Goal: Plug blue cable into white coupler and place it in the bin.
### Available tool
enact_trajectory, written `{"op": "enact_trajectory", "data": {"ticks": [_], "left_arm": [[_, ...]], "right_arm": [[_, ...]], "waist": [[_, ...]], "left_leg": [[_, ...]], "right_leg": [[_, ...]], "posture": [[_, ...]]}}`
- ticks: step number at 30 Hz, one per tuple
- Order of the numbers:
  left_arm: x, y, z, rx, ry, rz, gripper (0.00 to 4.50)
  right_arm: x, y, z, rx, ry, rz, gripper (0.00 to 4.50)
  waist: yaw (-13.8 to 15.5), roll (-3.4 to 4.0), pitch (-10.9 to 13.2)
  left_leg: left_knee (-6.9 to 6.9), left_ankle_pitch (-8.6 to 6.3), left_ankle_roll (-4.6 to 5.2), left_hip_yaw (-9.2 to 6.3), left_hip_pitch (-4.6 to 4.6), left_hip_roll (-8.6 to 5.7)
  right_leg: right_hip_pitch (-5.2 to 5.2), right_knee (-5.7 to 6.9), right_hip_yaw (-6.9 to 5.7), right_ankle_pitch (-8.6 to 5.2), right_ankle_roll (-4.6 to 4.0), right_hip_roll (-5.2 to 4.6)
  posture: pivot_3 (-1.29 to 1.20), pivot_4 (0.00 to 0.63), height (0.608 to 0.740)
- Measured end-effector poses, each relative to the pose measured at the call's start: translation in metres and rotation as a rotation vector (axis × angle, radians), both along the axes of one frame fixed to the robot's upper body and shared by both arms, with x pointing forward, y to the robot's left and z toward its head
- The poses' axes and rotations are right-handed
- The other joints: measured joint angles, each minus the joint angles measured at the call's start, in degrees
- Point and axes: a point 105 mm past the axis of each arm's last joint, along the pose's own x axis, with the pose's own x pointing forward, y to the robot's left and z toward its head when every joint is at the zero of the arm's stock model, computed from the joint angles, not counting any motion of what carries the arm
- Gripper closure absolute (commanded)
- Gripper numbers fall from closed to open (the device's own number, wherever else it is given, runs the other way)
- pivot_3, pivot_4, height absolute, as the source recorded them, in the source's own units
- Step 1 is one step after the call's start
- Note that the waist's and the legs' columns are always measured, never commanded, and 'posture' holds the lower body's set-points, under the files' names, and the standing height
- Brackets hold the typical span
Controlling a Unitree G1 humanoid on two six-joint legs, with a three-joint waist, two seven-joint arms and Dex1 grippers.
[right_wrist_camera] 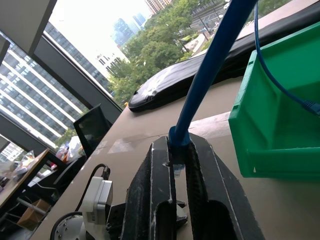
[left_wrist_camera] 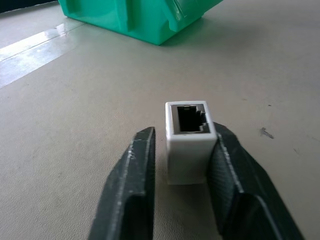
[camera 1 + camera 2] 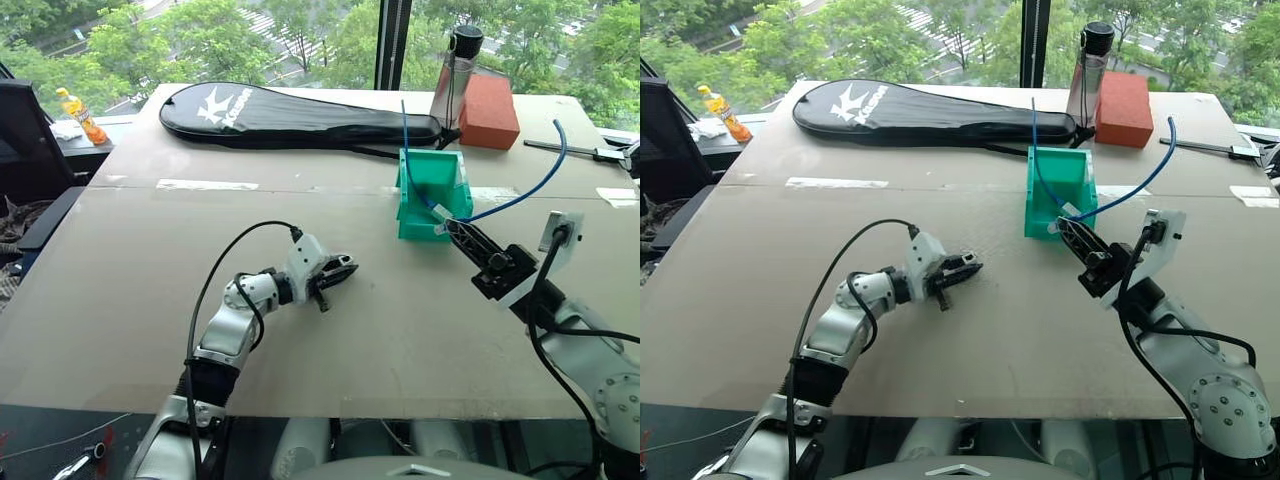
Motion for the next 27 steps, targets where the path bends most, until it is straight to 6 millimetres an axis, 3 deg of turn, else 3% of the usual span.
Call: {"op": "enact_trajectory", "data": {"ticks": [5,9,14,21,27], "left_arm": [[0.0,0.0,0.0,0.001,0.003,-0.047,4.07],[0.0,-0.008,0.005,-0.005,0.023,-0.169,4.07],[0.003,-0.042,0.017,0.008,0.011,-0.354,4.07],[0.009,-0.077,0.012,0.069,0.016,-0.455,4.07],[0.008,-0.084,0.001,0.122,0.023,-0.487,4.07]], "right_arm": [[0.0,-0.004,-0.001,-0.068,-0.028,-0.02,4.5],[-0.002,-0.005,0.002,-0.287,-0.147,0.043,4.5],[-0.001,0.002,-0.004,-0.514,-0.228,0.207,4.5],[0.028,0.002,-0.009,-0.727,-0.273,0.361,4.5],[0.047,0.011,-0.034,-0.866,-0.247,0.535,4.5]], "waist": [[0.0,0.0,0.0],[0.1,0.0,0.0],[0.0,-0.03,0.0],[-0.2,-0.06,0.0],[-0.1,-0.07,0.0]], "left_leg": [[0.0,0.0,0.0,0.02,0.02,0.0],[0.03,0.0,0.0,0.04,0.01,-0.04],[0.04,-0.02,0.04,0.04,-0.03,-0.09],[0.04,-0.03,0.06,0.02,-0.03,-0.11],[0.05,-0.03,0.06,-0.01,-0.14,-0.1]], "right_leg": [[0.0,0.01,-0.05,0.0,-0.01,0.02],[0.0,0.0,-0.11,-0.05,-0.08,0.04],[0.01,-0.05,-0.1,0.0,0.01,0.07],[-0.03,-0.06,-0.09,0.0,0.02,0.14],[-0.08,-0.06,-0.12,0.01,0.03,0.13]], "posture": [[0.0,0.15,0.74],[0.0,0.15,0.74],[0.0,0.15,0.74],[0.0,0.15,0.74],[0.0,0.15,0.74]]}}
